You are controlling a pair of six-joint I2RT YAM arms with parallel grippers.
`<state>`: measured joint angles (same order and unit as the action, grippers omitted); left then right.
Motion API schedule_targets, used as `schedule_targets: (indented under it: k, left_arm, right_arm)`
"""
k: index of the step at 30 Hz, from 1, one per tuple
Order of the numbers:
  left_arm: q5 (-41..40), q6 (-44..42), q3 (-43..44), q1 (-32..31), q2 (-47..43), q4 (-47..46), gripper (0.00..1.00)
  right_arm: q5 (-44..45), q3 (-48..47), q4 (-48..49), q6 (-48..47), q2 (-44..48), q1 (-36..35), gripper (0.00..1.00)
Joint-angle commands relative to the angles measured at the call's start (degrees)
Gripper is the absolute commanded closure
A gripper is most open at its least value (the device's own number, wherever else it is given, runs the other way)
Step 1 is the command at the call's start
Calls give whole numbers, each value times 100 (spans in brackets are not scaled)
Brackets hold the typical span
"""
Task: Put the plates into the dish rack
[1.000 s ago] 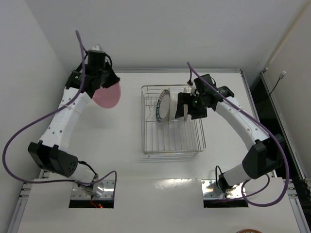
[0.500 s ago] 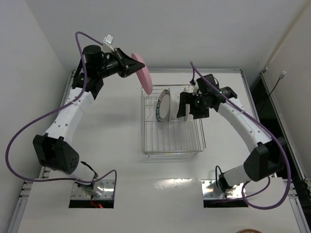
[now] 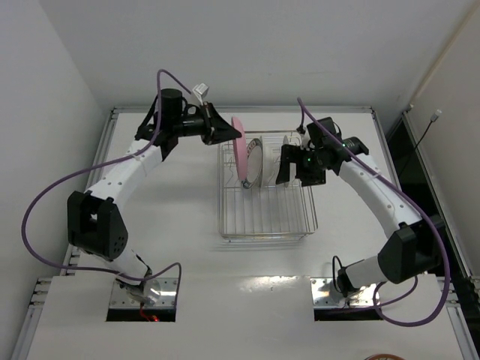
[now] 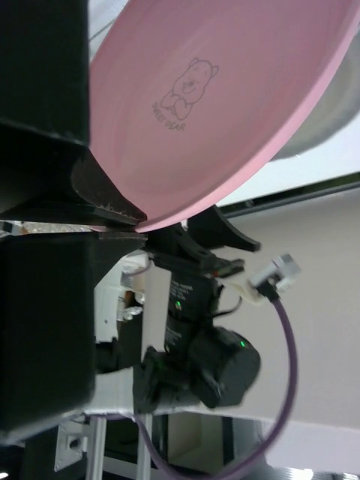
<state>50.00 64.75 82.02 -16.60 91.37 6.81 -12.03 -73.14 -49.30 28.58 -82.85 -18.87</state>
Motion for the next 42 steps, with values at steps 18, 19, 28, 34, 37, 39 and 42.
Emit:
schedule_targets:
  k: [18,19,28,34,37,39,42]
  left_arm:
    - [-60,-1175,-177,-274,592,1015,100]
    - [-60,-1175,-177,-274,644,1015,97]
    - [-60,-1114,911,-274,890,1015,0]
    - [-113,-1166,2054,-326,1313,1270,0]
    - [-113,-1306,2055,-379,1427,1454,0]
    - [-183,-1360,1924,-431,1427,1560,0]
    - [-245,-1491,1678,-484,1427,1613,0]
  right_arm:
    - [-98,-68,184,17,50,130,12]
    - [-98,-68,184,16,50,130,12]
    - [-150,-68,184,-37,50,130,12]
    - [-150,-68,184,-37,-3,130,12]
    - [-150,-121,184,-37,-3,130,12]
    - [-150,-121,184,-37,-3,130,12]
    - [-98,-68,184,-37,58,130,12]
